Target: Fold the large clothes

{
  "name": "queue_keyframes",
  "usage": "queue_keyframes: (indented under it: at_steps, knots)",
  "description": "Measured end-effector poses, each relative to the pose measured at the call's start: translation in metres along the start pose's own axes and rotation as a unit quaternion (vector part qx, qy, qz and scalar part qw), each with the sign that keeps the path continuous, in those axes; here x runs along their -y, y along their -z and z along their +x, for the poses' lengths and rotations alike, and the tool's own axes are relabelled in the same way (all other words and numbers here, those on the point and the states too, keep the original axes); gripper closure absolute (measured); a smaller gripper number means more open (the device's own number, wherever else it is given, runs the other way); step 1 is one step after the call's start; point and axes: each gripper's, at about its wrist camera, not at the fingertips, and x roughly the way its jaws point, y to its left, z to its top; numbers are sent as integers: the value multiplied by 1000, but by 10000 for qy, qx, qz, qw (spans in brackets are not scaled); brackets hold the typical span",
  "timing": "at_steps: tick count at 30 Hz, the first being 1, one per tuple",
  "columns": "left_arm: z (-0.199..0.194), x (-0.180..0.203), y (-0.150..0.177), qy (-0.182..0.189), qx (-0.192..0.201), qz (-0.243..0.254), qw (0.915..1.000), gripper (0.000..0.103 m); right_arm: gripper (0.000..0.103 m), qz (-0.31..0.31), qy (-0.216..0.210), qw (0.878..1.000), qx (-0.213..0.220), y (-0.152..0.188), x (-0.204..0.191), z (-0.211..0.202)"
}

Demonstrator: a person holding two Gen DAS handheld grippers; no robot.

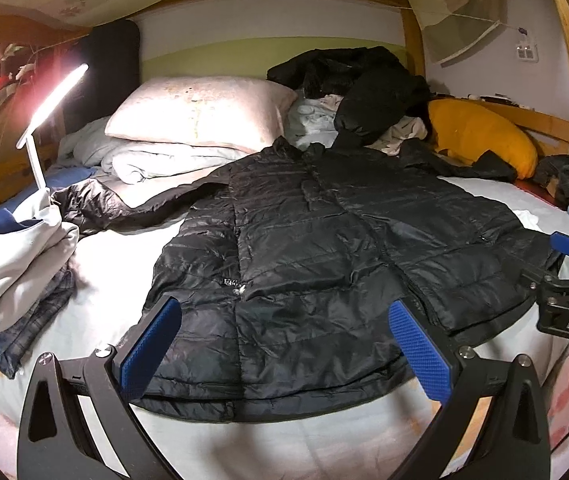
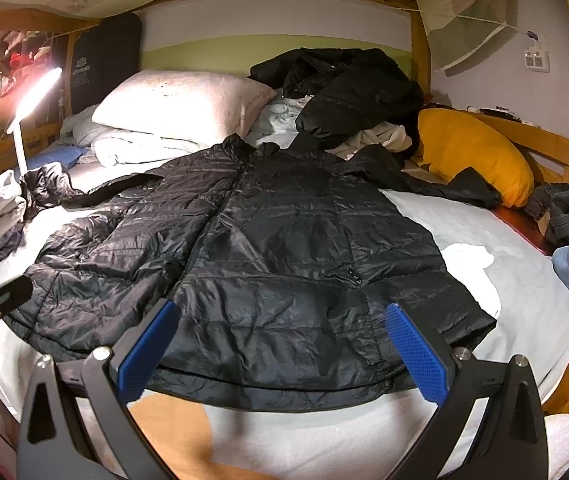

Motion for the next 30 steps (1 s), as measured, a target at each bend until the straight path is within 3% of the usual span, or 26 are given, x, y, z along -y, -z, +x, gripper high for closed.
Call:
queue_keyframes:
  at_steps: [5,10,16,23,30]
  knots:
    - [-6,1,0,208,187,5,9996,0,0,21,7,10000,19,2,2,-4]
    - [-14,14,2,-133,567,427,9974,0,0,234,248,9987,373,-1,8,-19]
    - [-4,9,1,260,195,94,9994,0,0,596,186,9979,186,-1,20,-15]
    - [-3,7,-1,226,125,54,9997,0,0,-20,220,9994,253,-2,4,-19]
    - [-1,-3,-2,165,61,-142,9997,0,0,-57,192,9996,181,-2,3,-18]
